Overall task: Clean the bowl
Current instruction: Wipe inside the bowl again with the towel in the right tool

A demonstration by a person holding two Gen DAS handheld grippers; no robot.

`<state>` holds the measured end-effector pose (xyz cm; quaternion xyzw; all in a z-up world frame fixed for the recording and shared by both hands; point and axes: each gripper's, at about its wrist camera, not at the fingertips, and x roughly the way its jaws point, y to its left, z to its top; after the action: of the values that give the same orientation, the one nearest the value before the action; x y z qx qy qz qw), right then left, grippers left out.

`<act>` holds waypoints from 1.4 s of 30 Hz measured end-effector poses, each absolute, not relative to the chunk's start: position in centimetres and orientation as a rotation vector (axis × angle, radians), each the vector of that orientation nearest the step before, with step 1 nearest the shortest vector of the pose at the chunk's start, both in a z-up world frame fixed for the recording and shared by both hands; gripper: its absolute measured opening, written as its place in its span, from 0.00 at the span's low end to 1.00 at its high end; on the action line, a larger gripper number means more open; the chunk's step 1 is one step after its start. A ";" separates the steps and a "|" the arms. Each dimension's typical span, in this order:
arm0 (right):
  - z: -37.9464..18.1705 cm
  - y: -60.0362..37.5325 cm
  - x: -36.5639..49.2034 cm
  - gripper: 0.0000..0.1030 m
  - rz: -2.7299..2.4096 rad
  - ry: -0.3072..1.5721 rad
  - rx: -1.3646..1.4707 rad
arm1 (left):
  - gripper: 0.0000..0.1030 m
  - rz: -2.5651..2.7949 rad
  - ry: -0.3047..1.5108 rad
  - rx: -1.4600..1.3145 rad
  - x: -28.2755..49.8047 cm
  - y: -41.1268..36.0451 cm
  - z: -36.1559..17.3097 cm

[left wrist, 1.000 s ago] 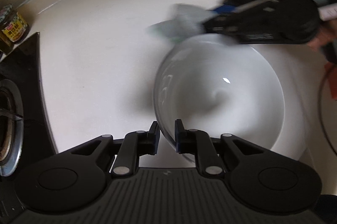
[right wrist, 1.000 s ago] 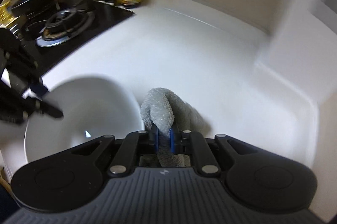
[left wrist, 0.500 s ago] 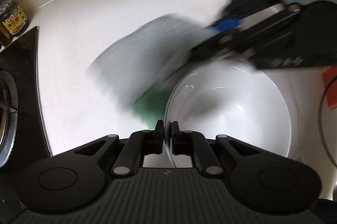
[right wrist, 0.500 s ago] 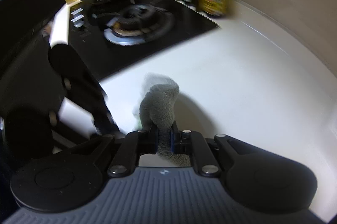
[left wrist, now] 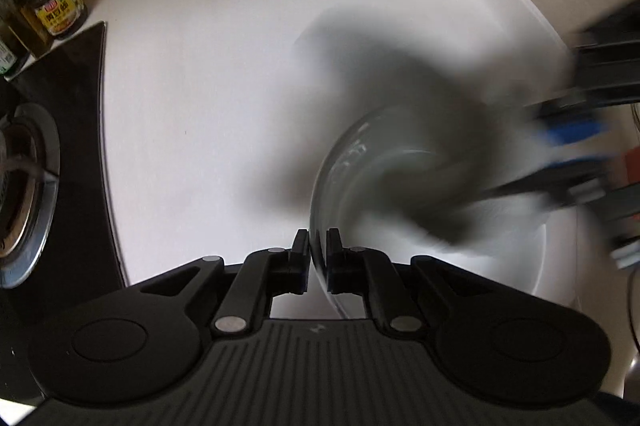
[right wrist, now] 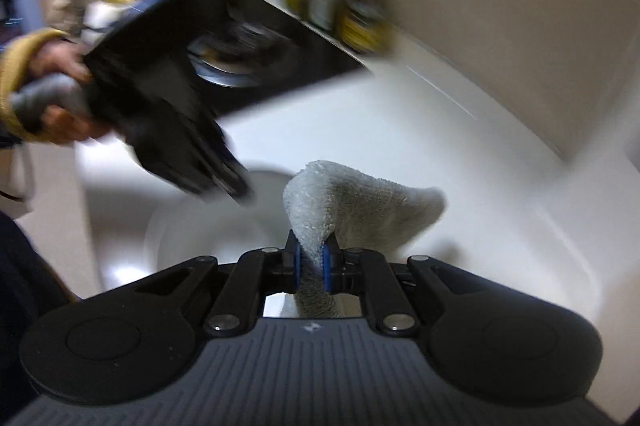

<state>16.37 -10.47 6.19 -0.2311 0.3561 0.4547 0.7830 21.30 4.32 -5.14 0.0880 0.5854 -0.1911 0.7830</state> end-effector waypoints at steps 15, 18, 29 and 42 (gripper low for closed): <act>-1.2 -4.3 20.0 0.05 0.736 0.838 -0.643 | 0.12 -0.309 1.176 0.250 20.8 4.8 -5.2; -1.6 -4.3 19.7 0.05 0.673 0.902 -0.668 | 0.13 -0.283 1.169 0.233 21.4 4.5 -5.4; 0.3 -4.7 18.5 0.09 0.921 1.157 -0.455 | 0.18 -0.195 1.150 0.198 22.4 4.5 -5.0; -4.7 -1.7 24.4 0.08 0.815 0.924 -0.528 | 0.07 -0.181 1.184 0.118 23.4 7.1 -4.9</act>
<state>24.40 -1.66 -4.74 -0.2448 0.4283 0.3778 0.7835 23.36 7.12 -4.92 0.0556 0.5571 -0.0852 0.8242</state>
